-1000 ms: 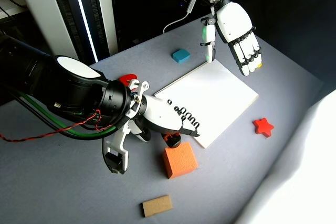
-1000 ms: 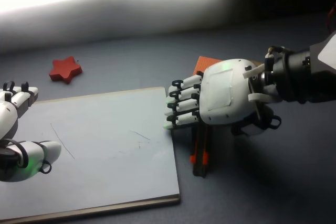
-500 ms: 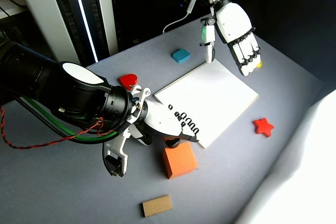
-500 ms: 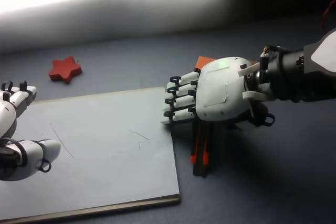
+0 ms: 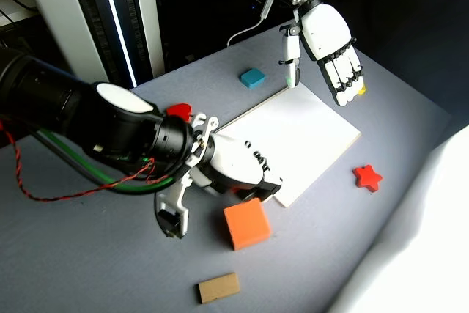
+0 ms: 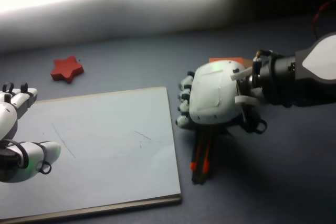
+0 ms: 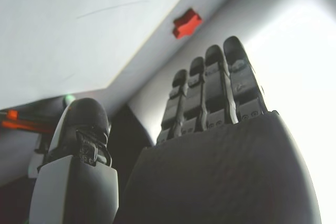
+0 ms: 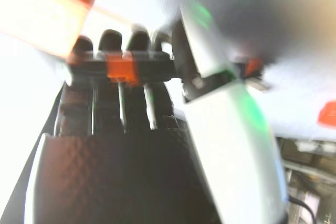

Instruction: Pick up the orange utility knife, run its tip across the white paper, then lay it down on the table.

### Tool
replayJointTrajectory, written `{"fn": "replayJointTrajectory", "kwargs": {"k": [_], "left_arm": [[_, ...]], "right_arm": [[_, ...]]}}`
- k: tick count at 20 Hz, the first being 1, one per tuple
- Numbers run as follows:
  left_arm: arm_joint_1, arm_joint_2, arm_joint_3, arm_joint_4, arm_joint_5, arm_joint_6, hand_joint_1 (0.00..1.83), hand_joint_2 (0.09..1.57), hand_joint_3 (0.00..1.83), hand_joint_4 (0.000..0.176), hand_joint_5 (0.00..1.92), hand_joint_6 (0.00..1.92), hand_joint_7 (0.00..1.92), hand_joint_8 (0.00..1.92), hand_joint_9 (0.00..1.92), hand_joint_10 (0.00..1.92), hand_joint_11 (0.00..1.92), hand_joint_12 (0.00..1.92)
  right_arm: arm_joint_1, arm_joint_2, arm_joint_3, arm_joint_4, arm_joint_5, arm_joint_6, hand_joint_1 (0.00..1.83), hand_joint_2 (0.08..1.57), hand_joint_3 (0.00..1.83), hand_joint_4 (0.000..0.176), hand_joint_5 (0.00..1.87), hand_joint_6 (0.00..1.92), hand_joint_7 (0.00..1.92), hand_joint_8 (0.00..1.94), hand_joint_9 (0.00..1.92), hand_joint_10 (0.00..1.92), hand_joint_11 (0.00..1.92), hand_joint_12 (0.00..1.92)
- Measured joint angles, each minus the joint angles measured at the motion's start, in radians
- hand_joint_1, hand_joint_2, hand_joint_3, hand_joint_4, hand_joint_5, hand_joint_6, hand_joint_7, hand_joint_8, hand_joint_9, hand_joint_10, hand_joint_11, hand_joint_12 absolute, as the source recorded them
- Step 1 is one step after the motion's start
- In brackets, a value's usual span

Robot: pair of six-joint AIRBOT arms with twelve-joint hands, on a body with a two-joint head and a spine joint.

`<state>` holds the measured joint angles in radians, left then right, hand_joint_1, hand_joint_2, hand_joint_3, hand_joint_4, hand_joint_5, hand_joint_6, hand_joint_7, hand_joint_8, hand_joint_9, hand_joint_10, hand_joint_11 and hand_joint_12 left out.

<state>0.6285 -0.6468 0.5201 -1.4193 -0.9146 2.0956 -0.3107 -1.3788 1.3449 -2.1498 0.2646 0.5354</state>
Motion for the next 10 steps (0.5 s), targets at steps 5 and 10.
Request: {"fn": "replayJointTrajectory", "kwargs": {"k": [5, 10], "left_arm": [[0.0, -0.005, 0.0, 0.005, 0.001, 0.0, 0.21, 1.32, 0.0, 0.0, 0.0, 0.0, 0.06, 0.0, 0.09, 0.0, 0.0, 0.34], [0.002, -0.005, 0.0, 0.005, 0.0, 0.0, 0.22, 1.32, 0.0, 0.0, 0.0, 0.0, 0.06, 0.0, 0.1, 0.0, 0.0, 0.37]], "right_arm": [[0.006, 0.003, -0.001, 0.0, -0.003, -0.001, 1.46, 0.82, 1.01, 0.0, 1.36, 1.91, 1.61, 1.94, 1.7, 1.92, 1.71, 1.92], [0.035, 0.032, -0.043, 0.002, -0.003, 0.009, 1.61, 0.83, 0.94, 0.176, 1.51, 1.92, 1.77, 1.94, 1.86, 1.92, 1.92, 1.92]]}}
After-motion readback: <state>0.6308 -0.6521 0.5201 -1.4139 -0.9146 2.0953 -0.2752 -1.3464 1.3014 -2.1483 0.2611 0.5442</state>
